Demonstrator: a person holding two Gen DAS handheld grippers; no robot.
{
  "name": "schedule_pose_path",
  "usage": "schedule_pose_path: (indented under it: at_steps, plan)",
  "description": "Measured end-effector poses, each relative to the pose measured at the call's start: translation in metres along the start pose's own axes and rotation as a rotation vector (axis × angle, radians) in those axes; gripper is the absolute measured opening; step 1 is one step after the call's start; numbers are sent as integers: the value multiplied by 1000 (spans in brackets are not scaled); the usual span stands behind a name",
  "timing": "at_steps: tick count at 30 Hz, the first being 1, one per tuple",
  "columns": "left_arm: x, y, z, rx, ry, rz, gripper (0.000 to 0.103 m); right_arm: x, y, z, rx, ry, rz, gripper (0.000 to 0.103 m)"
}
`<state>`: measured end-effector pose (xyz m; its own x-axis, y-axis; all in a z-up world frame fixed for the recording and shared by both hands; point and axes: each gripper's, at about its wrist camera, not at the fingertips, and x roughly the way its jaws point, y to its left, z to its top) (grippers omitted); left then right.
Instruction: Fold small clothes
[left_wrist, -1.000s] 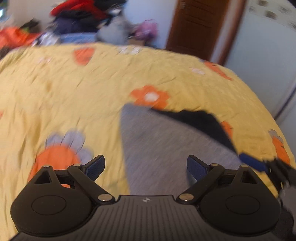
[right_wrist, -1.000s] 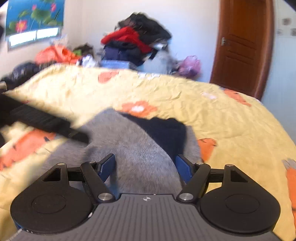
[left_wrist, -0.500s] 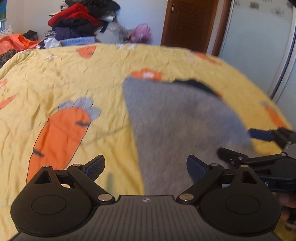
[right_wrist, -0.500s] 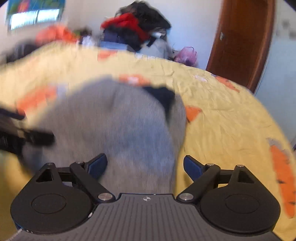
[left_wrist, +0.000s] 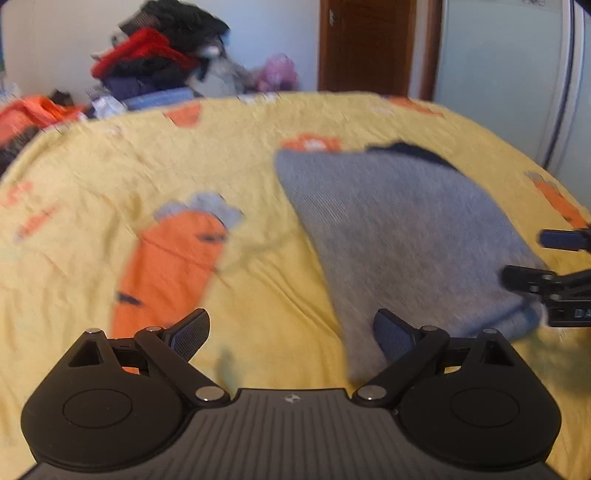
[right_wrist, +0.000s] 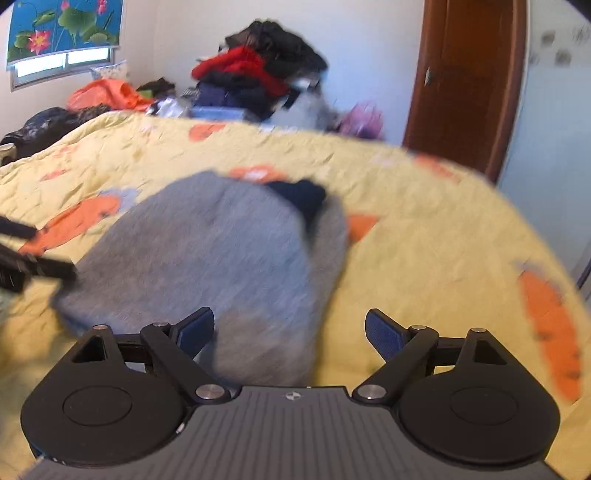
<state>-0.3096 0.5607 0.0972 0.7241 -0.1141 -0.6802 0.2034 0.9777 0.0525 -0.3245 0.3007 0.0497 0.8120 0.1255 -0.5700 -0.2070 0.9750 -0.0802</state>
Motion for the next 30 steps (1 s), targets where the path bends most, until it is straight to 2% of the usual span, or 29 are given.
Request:
schedule_pose_path:
  at_steps: [2,4,7,9,11,17,19,30]
  plan:
    - [3,12,14,-20,-28,50,97,5,-9,5,-1,6,-43,89]
    - [18,24,28,-80,9,65,97,12,-21,8,29,2,-79,91]
    - [41,33,36,-143,9,122,97,22,-37,8,110,36,-51,92]
    - [53,37,35,-196,12,107,97,26,-42,5,141,40,-25,98]
    - [63,35,31,-229,9,115,97,29,-41,3,126,21,-50,100]
    - [78,29,18,-216,-10,146,97,42,-52,1,146,10,-52,101]
    - [76,32,14,-224,-17,145,102,42,-56,1,152,-15,-56,103]
    - [73,38,7,-205,-16,153,103,59,-62,-4,152,18,-42,103]
